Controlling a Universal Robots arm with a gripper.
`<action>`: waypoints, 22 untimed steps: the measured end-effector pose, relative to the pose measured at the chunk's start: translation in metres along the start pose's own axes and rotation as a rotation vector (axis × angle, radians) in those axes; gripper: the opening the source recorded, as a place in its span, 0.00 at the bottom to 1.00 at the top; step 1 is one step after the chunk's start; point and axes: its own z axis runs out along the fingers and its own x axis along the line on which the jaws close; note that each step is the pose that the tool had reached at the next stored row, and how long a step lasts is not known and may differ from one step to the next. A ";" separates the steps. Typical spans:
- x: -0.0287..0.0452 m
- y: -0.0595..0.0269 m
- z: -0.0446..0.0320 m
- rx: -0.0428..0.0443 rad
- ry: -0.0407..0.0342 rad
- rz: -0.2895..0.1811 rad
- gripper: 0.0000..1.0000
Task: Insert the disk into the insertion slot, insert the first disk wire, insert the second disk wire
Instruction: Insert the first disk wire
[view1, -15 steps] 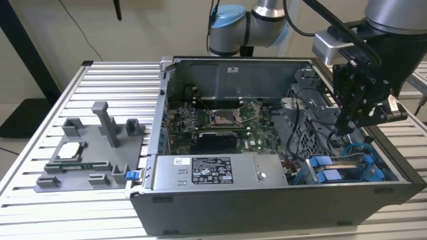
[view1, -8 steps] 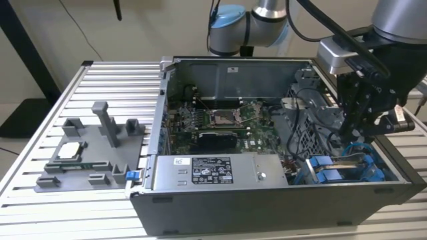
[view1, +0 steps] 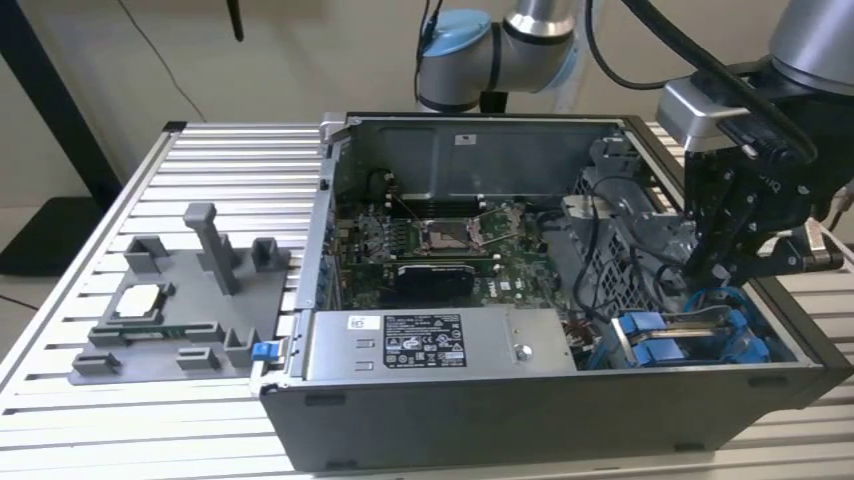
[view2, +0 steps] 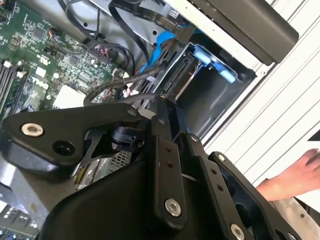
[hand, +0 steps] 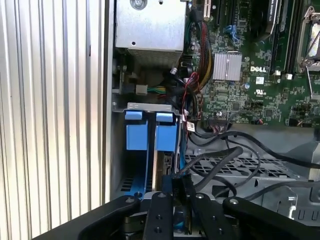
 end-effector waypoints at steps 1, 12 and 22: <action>0.0004 -0.0022 0.0008 -0.0051 -0.0012 0.000 0.00; 0.0070 -0.0215 0.0070 -0.0691 -0.0252 0.002 0.00; 0.0144 -0.0369 0.0143 -0.0914 -0.0497 0.004 0.00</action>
